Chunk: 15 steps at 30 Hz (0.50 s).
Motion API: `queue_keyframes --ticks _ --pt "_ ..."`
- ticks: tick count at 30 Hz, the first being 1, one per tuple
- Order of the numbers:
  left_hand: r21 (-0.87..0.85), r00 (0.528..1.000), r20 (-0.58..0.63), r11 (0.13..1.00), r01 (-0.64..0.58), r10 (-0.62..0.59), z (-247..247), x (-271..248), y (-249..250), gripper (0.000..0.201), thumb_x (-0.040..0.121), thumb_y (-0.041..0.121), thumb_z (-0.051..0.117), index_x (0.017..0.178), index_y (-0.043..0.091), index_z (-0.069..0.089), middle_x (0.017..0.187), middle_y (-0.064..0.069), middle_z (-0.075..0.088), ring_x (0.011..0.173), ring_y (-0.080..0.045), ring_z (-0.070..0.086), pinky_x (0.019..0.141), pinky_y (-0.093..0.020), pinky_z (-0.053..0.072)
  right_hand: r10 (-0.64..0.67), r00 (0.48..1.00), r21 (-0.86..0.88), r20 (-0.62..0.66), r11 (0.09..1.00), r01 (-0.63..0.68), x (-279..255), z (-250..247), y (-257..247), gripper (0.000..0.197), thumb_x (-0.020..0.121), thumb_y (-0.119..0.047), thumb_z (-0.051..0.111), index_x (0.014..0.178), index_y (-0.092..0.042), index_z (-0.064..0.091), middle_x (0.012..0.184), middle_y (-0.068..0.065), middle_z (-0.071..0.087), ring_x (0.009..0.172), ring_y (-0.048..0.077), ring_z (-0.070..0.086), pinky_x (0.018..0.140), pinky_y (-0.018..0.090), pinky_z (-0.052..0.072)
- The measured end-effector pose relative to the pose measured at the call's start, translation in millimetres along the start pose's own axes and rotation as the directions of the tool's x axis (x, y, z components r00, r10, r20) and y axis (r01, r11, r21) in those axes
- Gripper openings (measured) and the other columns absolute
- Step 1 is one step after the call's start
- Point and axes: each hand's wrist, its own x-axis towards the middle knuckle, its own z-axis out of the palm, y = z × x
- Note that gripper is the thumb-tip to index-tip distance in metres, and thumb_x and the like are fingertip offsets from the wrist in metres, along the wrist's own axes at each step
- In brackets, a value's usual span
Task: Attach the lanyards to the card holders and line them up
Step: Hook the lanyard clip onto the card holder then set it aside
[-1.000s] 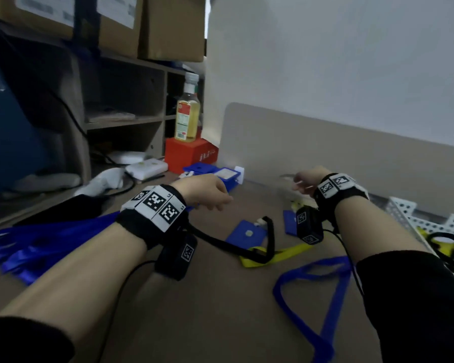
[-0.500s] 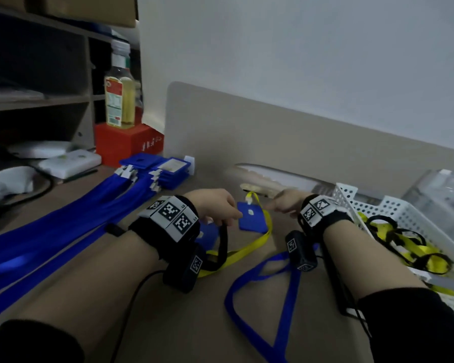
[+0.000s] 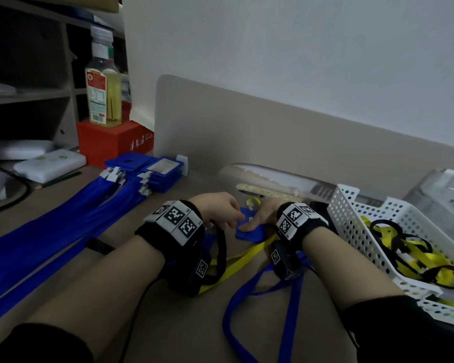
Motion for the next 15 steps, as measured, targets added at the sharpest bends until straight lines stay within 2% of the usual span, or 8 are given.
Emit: queue_keyframes --ticks 2,5,6,7,8,10,11,15 --pt "0.003 1.0 0.007 1.0 0.002 -0.002 -1 -4 -1 0.028 0.097 0.033 0.05 0.119 0.017 0.056 0.091 0.005 0.065 0.087 -0.015 0.062 0.072 -0.031 0.047 0.07 0.995 -0.058 0.064 0.996 -0.067 -9 0 0 0.112 0.043 -0.051 0.092 0.133 0.0 0.049 0.131 0.016 0.057 0.121 0.032 0.053 0.106 0.044 0.041" --pt "0.02 1.0 0.023 1.0 0.015 -0.015 -5 -12 0 0.029 0.098 0.033 0.049 0.12 0.016 0.056 0.101 0.0 0.067 0.094 -0.018 0.064 0.074 -0.032 0.049 0.123 0.985 -0.059 0.119 0.991 -0.116 14 0 18 0.131 0.02 -0.062 0.091 0.131 -0.004 0.052 0.13 0.011 0.059 0.118 0.028 0.056 0.105 0.043 0.043" --pt "0.026 0.999 0.026 0.999 0.021 -0.021 -5 -14 0 0.029 0.098 0.033 0.049 0.12 0.016 0.055 0.103 -0.001 0.068 0.095 -0.019 0.065 0.077 -0.033 0.05 0.129 0.982 -0.049 0.139 0.991 -0.123 21 0 23 0.133 0.017 -0.063 0.091 0.131 -0.005 0.053 0.13 0.01 0.059 0.118 0.027 0.056 0.106 0.042 0.043" --pt "0.034 0.999 0.029 0.999 0.027 -0.028 -5 -17 1 0.029 0.098 0.034 0.049 0.12 0.016 0.055 0.103 -0.001 0.068 0.094 -0.018 0.065 0.078 -0.033 0.051 0.129 0.984 -0.045 0.125 0.991 -0.124 28 -1 28 0.129 0.021 -0.062 0.092 0.13 -0.005 0.053 0.131 0.01 0.059 0.119 0.026 0.055 0.106 0.041 0.042" --pt "0.045 0.999 0.032 0.999 0.031 -0.033 -4 -20 1 0.029 0.098 0.034 0.049 0.12 0.016 0.056 0.101 0.0 0.068 0.092 -0.018 0.066 0.077 -0.033 0.051 0.117 0.99 -0.047 0.083 0.992 -0.113 12 2 24 0.117 0.033 -0.057 0.093 0.129 -0.003 0.054 0.131 0.01 0.059 0.119 0.026 0.055 0.106 0.04 0.042" --pt "0.071 0.998 0.044 0.997 0.033 -0.037 -1 -26 4 0.029 0.098 0.034 0.049 0.119 0.015 0.056 0.097 0.001 0.068 0.088 -0.017 0.066 0.073 -0.032 0.049 0.067 0.996 -0.048 -0.058 0.996 -0.07 -17 7 16 0.081 0.06 -0.04 0.089 0.124 -0.001 0.058 0.127 0.01 0.06 0.118 0.026 0.055 0.104 0.038 0.043" --pt "0.08 0.998 0.049 0.996 0.03 -0.034 0 -29 5 0.029 0.098 0.034 0.049 0.118 0.015 0.056 0.097 0.002 0.068 0.088 -0.016 0.065 0.07 -0.031 0.048 0.038 0.991 -0.067 -0.126 0.997 -0.047 -25 9 15 0.069 0.066 -0.034 0.086 0.121 -0.001 0.061 0.122 0.01 0.062 0.116 0.026 0.056 0.102 0.037 0.044" --pt "0.072 0.998 0.056 0.997 0.018 -0.022 6 -42 8 0.029 0.099 0.035 0.048 0.119 0.015 0.055 0.099 0.002 0.066 0.085 -0.015 0.065 0.065 -0.03 0.047 -0.039 0.971 -0.178 -0.234 0.984 -0.003 -32 18 13 0.057 0.07 -0.03 0.084 0.115 0.0 0.063 0.108 0.009 0.063 0.109 0.025 0.059 0.092 0.032 0.047"
